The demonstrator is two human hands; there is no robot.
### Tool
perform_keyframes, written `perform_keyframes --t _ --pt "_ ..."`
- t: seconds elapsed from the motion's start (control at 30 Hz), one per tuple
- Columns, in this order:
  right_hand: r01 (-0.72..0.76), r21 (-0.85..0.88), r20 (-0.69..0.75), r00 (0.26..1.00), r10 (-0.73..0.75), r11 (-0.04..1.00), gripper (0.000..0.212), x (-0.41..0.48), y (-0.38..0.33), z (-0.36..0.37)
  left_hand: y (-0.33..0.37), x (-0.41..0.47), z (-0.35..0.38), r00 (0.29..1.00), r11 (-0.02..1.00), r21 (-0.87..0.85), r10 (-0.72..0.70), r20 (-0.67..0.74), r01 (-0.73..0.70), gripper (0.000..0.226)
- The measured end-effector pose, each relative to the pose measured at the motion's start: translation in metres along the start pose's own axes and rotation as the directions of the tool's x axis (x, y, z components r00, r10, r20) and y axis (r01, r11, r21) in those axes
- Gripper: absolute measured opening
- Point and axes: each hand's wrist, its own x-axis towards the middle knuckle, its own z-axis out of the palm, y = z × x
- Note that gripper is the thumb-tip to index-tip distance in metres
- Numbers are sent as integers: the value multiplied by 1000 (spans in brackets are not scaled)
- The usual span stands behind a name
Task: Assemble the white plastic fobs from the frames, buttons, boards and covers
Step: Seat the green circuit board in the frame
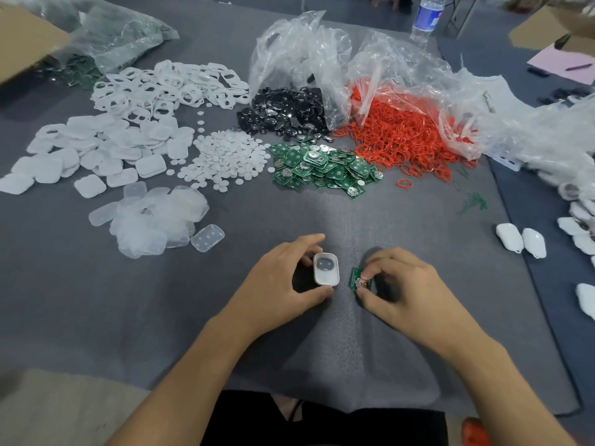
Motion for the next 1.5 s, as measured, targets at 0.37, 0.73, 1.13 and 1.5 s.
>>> perform_keyframes --t 0.37,0.73,1.13,1.5 --pt "96 6 76 992 -96 995 14 32 -19 12 -3 2 1 1000 997 73 13 6 -14 81" --pt "86 -14 131 988 -83 996 14 38 -20 13 -5 3 2 1000 998 57 3 8 -4 80" --pt "57 -53 160 986 -48 997 11 41 -22 12 -6 3 2 1000 999 43 -1 4 0 78" --pt "69 -65 157 986 -58 995 13 41 -27 12 -6 3 3 1000 999 30 23 -11 -22 74"
